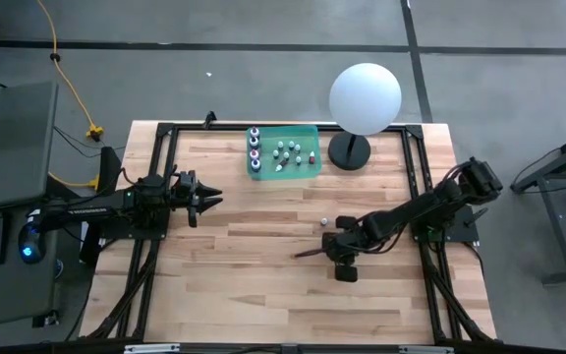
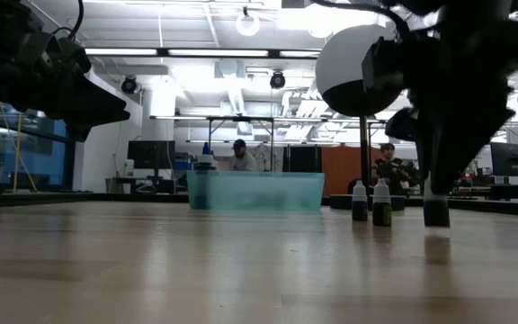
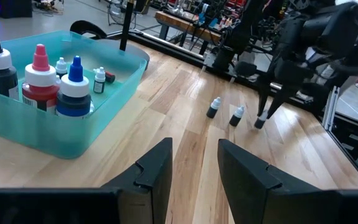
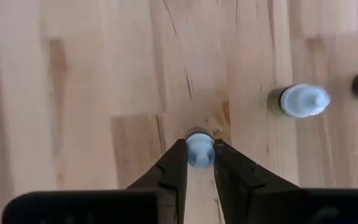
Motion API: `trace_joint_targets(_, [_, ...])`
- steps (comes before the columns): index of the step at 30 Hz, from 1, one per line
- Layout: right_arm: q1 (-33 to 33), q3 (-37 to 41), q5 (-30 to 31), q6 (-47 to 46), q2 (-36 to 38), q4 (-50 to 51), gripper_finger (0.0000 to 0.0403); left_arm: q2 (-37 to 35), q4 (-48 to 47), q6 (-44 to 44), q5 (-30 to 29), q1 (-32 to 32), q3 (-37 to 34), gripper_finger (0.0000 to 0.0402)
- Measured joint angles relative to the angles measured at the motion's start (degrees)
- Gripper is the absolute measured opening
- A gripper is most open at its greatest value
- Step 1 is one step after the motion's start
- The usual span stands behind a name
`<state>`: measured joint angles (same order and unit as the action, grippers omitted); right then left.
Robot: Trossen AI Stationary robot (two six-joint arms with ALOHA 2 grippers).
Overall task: Pick & Place food coloring
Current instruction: Put the small black food coloring bottle into the green bin
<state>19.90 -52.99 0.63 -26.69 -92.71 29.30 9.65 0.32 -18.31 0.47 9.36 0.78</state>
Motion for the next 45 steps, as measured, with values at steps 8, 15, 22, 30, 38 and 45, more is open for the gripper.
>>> trace_joint_targets(8, [-0.34,-7.81,0.58,-0.46,3.29,3.51,0.0045,0.0,0.0,-0.01,0.0,-0.01,0.0,0.0127])
trace_joint_targets(15, [-4.0,-21.29,6.0,1.51,3.46,7.89,0.0058,-0.01,0.0,-0.01,0.0,0.0,0.0,0.0127])
trace_joint_targets(22, [-11.52,-30.89,12.73,2.52,3.46,10.28,0.0045,0.0,0.0,-0.02,0.0,-0.01,0.0,0.0127])
trace_joint_targets(30, [-22.14,-31.82,10.74,4.95,-2.24,1.59,0.0053,0.0,0.0,-0.02,0.0,-0.02,0.0,0.0127])
trace_joint_targets(38, [-29.49,-39.74,4.91,10.22,-17.65,-1.45,0.0052,-0.01,0.0,-0.02,0.0,-0.01,0.0,0.0127])
trace_joint_targets(45, [-33.03,-55.53,6.61,13.73,-27.76,14.4,0.0054,-0.01,0.0,-0.01,0.0,0.0,0.0,0.0127])
